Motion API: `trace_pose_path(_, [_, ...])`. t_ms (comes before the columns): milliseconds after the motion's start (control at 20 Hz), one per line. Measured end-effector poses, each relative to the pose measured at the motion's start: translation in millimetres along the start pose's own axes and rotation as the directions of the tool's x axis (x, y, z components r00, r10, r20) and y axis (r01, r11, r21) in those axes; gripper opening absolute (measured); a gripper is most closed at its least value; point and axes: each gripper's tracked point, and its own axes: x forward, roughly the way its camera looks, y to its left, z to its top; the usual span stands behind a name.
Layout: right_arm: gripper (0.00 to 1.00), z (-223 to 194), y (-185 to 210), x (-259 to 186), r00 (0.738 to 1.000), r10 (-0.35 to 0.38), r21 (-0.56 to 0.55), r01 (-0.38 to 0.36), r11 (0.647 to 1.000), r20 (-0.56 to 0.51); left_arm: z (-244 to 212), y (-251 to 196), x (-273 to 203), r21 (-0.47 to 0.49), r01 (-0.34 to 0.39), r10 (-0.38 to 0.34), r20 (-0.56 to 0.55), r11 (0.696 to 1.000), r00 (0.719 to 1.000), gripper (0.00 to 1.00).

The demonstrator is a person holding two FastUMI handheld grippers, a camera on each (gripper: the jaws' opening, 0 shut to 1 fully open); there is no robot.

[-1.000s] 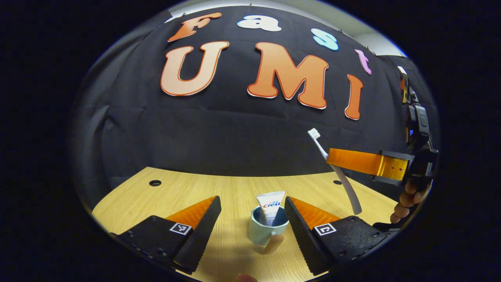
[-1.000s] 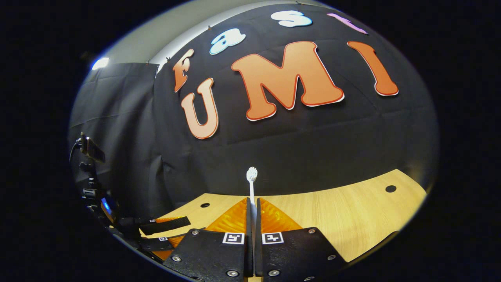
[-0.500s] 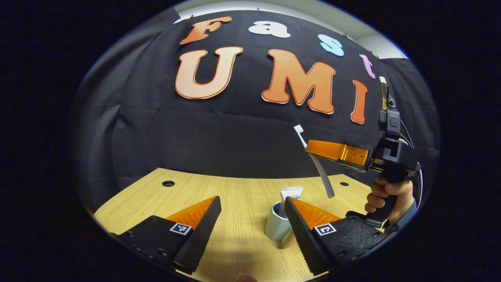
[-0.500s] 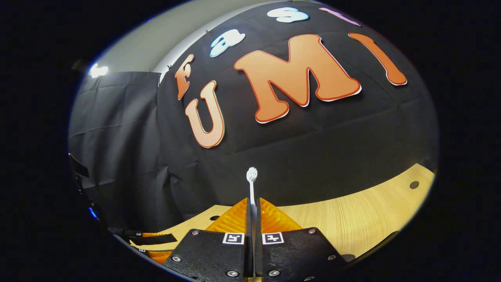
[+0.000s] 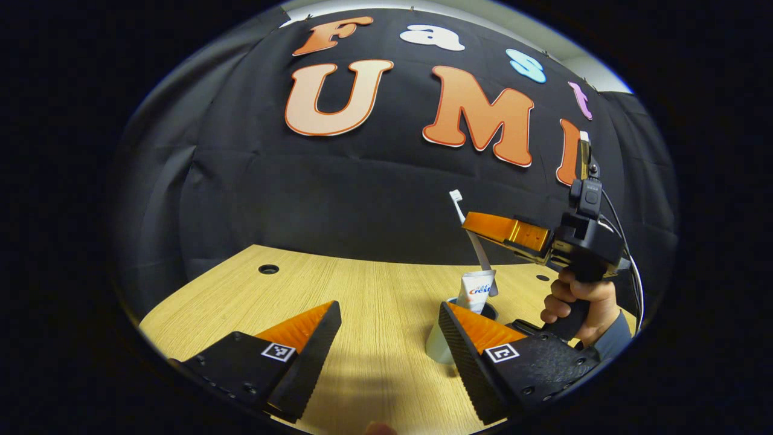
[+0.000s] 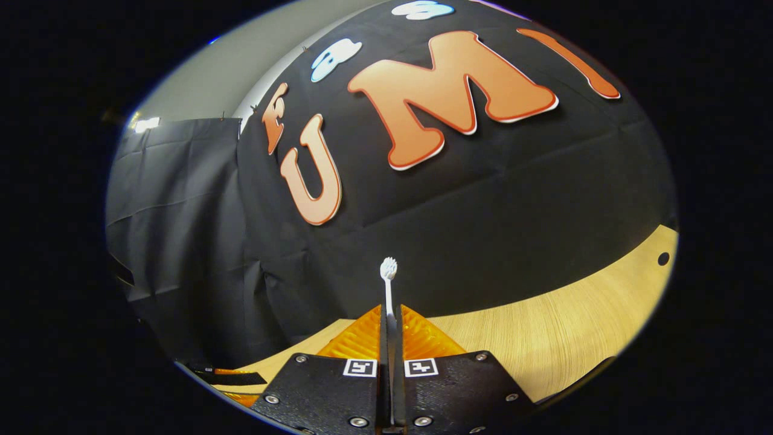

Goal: Put the toothbrush and toothpaste on the desktop into the cup, then pick up the cup and place it on the coaster on the desktop.

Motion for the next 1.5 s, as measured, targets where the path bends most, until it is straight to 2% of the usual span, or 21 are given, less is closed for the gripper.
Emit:
trace_pose_path(350, [0.02, -26.4, -13.0, -3.6, 0.999, -0.006, 0.028, 0.007, 1.0, -0.044, -14.8, 6.7, -0.1, -0.018, -0.011, 0.01, -0.04, 1.0, 0.999, 0.98])
trace_pose_path(1000, [0.08, -17.2, -7.0, -41.9, 0.999, -0.005, -0.005, 0.005, 1.0, -0.04, -22.1, -13.8, -14.7, -0.028, 0.015, -0.017, -0.058, 0.999, 0.998, 0.98])
trace_pose_path(1100, [0.13, -16.4, -6.3, -50.1, 0.998, 0.001, -0.019, -0.002, 1.0, -0.056, -21.3, -21.7, -17.2, -0.029, 0.034, -0.036, -0.061, 0.999, 0.998, 0.98])
trace_pose_path(1250, [0.29, -4.4, -2.3, -66.6, 0.999, 0.006, -0.048, -0.008, 0.999, -0.049, -13.9, -35.7, -19.8, -0.003, 0.066, -0.066, -0.058, 0.998, 0.996, 0.98])
trace_pose_path(1300, [0.31, 2.3, -0.4, -72.3, 0.999, 0.004, -0.063, -0.007, 0.998, -0.036, -11.1, -41.2, -20.8, 0.012, 0.078, -0.077, -0.058, 0.997, 0.995, 0.98])
trace_pose_path(1350, [0.37, 9.1, 0.1, -79.8, 1.0, 0.0, -0.084, -0.002, 0.996, -0.023, -7.5, -45.9, -21.6, 0.03, 0.091, -0.089, -0.058, 0.995, 0.994, 0.98])
trace_pose_path(1400, [0.51, 14.6, -0.4, -86.1, 1.0, -0.008, -0.11, 0.006, 0.994, -0.015, -4.8, -50.3, -21.6, 0.046, 0.101, -0.098, -0.061, 0.994, 0.993, 0.98])
trace_pose_path(1450, [0.47, 21.6, -0.6, -93.9, 1.0, -0.014, -0.137, 0.013, 0.991, -0.007, -3.1, -55.0, -19.6, 0.059, 0.117, -0.112, -0.073, 0.991, 0.991, 0.98])
trace_pose_path(1500, [0.53, 27.7, -1.4, -101.8, 1.0, -0.025, -0.16, 0.025, 0.987, 0.001, -3.2, -57.8, -17.0, 0.063, 0.131, -0.125, -0.09, 0.989, 0.988, 0.98])
